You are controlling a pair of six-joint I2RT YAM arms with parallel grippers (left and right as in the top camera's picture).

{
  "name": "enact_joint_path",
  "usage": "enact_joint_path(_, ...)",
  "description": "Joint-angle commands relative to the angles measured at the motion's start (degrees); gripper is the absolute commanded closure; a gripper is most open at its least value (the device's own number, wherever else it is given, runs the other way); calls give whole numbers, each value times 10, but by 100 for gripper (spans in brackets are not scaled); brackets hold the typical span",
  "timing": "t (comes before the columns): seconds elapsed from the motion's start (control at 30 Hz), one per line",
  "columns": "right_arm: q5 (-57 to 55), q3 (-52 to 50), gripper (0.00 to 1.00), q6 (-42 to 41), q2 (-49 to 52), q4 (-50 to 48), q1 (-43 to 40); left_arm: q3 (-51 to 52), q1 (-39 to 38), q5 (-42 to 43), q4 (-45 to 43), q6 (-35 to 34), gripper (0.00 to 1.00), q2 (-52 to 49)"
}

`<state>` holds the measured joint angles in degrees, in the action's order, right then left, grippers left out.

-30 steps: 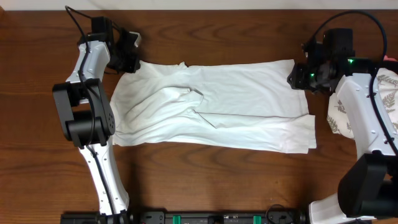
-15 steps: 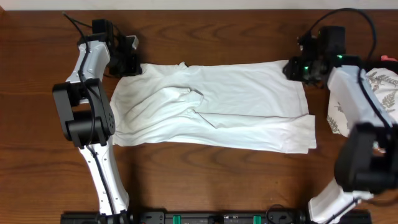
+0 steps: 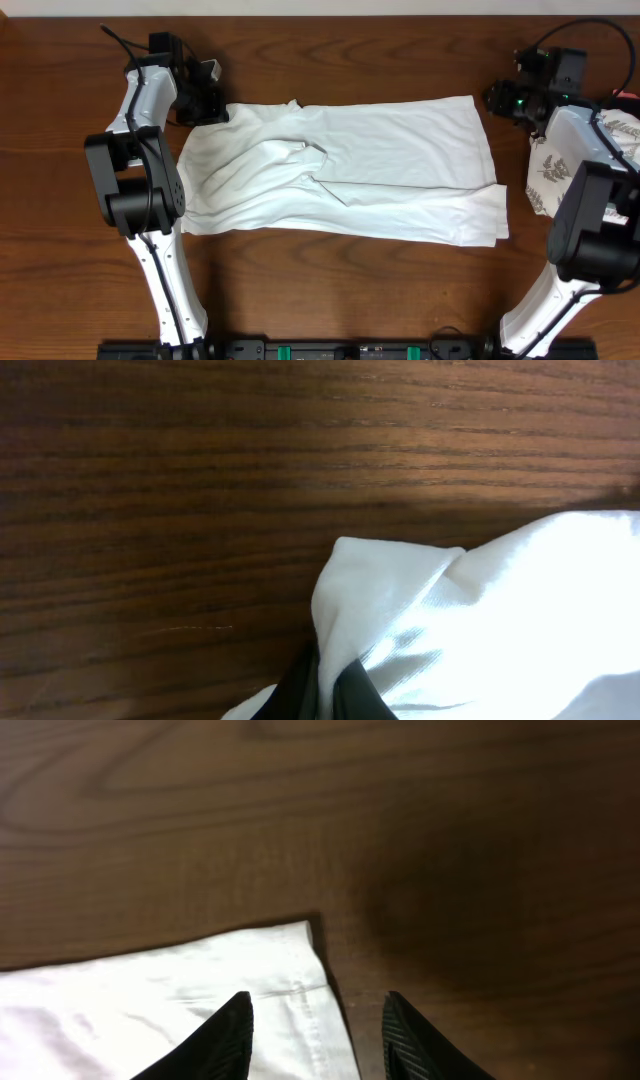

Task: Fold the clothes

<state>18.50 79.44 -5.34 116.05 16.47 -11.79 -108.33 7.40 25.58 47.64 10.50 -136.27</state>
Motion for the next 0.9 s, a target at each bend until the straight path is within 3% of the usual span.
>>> enact_joint_path(0.0, 14, 4, 60, 17, 40, -7, -1, 2, 1, 8, 4, -3, 94, -12)
enact_joint_path(0.47, 52, 4, 53, 11, 116, -71, 7, 2, 1, 8, 14, -3, 94, -12)
enact_joint_path(0.87, 54, 4, 57, 11, 158, -76, 46, 2, 1, 8, 16, -3, 94, -12)
